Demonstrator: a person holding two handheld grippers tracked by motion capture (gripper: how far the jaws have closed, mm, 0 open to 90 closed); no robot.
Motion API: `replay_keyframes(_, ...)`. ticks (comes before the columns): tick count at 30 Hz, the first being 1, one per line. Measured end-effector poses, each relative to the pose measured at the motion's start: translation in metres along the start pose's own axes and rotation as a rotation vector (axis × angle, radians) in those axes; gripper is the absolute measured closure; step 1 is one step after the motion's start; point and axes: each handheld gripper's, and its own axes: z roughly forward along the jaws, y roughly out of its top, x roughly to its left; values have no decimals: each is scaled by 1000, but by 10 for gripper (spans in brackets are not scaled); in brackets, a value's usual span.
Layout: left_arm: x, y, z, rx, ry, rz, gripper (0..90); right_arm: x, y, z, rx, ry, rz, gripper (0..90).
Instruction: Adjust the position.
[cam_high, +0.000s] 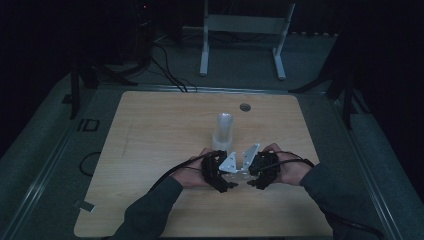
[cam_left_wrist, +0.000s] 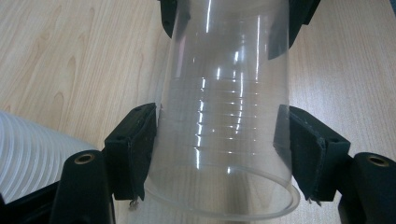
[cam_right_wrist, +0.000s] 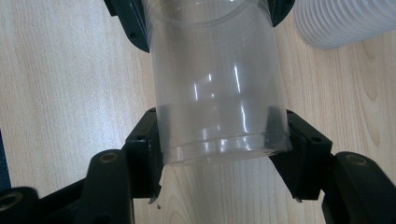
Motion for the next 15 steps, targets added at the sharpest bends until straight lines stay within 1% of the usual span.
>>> replay_keyframes(5, -1, 0, 0, -3, 3, -2, 285, -1, -1, 0, -5, 0, -1, 416)
replay_keyframes(9, -1, 1, 1, -1, 4, -17, 255, -1, -3, 0, -15, 2, 9, 417)
replay_keyframes(12, -1, 1, 1, -2, 2, -16, 246, -1, -3, 0, -17, 2, 14, 418)
replay_keyframes(15, -1, 2, 1, -9, 5, -19, 218, -1, -4, 0, -24, 4, 19, 418)
